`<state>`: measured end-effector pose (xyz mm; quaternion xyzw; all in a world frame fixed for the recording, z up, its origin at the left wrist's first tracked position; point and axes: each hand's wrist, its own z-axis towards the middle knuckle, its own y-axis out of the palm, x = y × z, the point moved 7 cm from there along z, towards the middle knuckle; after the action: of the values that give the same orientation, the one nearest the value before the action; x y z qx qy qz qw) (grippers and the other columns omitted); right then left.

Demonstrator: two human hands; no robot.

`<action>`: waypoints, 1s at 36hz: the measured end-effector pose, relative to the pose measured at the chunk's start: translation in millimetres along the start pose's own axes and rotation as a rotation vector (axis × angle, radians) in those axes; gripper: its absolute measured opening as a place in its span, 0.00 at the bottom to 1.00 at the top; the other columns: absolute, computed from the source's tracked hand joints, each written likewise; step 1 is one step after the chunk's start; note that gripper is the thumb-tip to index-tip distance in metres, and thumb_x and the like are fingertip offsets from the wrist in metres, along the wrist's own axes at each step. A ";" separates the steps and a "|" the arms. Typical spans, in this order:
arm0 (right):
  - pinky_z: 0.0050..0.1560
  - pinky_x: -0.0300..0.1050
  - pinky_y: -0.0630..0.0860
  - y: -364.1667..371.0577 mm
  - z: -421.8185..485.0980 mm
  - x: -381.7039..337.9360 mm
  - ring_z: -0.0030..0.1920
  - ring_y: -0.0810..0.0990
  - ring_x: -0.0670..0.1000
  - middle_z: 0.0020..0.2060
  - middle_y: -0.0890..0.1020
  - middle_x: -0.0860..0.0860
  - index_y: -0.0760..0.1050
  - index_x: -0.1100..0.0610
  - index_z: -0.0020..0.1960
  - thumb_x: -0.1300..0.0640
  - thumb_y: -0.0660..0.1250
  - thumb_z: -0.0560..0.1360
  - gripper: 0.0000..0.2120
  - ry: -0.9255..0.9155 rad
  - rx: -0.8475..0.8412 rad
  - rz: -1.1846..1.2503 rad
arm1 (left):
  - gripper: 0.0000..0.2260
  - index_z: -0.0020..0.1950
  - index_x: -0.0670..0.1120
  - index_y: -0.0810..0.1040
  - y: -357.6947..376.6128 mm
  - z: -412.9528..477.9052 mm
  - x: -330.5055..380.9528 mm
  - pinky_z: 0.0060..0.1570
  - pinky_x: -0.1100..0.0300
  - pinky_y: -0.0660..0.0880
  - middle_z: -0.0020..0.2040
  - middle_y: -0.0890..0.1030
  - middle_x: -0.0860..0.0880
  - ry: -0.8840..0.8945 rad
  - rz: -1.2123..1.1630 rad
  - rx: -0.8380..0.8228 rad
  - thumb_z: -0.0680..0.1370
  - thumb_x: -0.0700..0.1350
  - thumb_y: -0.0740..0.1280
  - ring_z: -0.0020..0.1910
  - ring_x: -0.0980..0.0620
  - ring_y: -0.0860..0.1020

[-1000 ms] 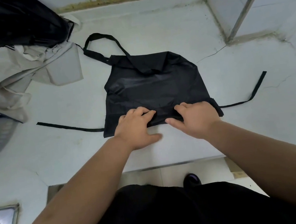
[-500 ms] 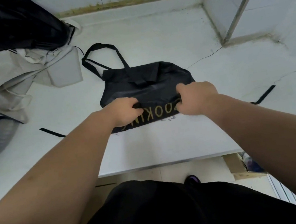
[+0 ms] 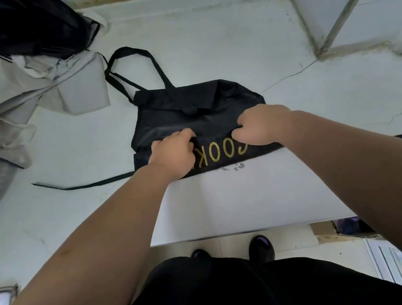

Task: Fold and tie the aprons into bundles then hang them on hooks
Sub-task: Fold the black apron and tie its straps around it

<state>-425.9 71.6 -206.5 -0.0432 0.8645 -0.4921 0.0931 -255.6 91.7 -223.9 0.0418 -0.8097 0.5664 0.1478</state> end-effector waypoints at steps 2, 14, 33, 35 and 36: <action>0.42 0.44 0.65 4.1 2.9 3.0 0.45 0.73 0.54 0.38 0.72 0.50 0.65 0.52 0.35 0.47 0.57 0.75 0.13 0.043 -0.149 0.026 | 0.14 0.67 0.48 0.69 -0.7 1.5 -2.7 0.64 0.49 0.63 0.63 0.76 0.47 0.010 -0.007 -0.022 0.83 0.44 0.52 0.59 0.45 0.74; 0.62 0.61 0.67 23.2 -13.1 -29.2 0.51 0.77 0.63 0.49 0.77 0.61 0.74 0.60 0.57 0.55 0.63 0.71 0.16 -0.072 0.453 -0.163 | 0.18 0.59 0.43 0.80 12.7 -20.7 26.9 0.49 0.49 0.75 0.54 0.80 0.42 0.322 0.127 0.352 0.72 0.39 0.60 0.50 0.40 0.79; 0.72 0.52 0.55 66.0 -52.3 17.0 0.72 0.60 0.60 0.74 0.57 0.60 0.54 0.57 0.75 0.39 0.47 0.78 0.32 0.266 0.211 0.031 | 0.28 0.75 0.68 0.40 44.2 -47.6 -9.6 0.73 0.39 0.37 0.79 0.38 0.50 -0.108 0.173 -0.087 0.75 0.70 0.41 0.76 0.39 0.36; 0.63 0.53 0.63 55.2 -60.6 16.5 0.63 0.69 0.60 0.66 0.69 0.59 0.65 0.58 0.68 0.42 0.51 0.78 0.27 0.338 0.278 0.055 | 0.26 0.74 0.69 0.45 44.4 -56.6 -2.5 0.73 0.41 0.36 0.79 0.39 0.53 -0.101 0.108 -0.098 0.77 0.69 0.43 0.76 0.42 0.36; 0.61 0.52 0.65 49.4 -62.1 14.3 0.61 0.71 0.59 0.63 0.71 0.58 0.67 0.57 0.66 0.42 0.53 0.77 0.25 0.334 0.315 0.060 | 0.24 0.74 0.70 0.49 44.5 -59.5 0.0 0.73 0.42 0.37 0.79 0.41 0.54 -0.115 0.054 -0.095 0.77 0.68 0.45 0.77 0.44 0.37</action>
<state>-451.7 146.8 -219.7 0.0796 0.7813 -0.6183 -0.0311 -254.6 162.9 -245.5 0.0451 -0.8437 0.5278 0.0875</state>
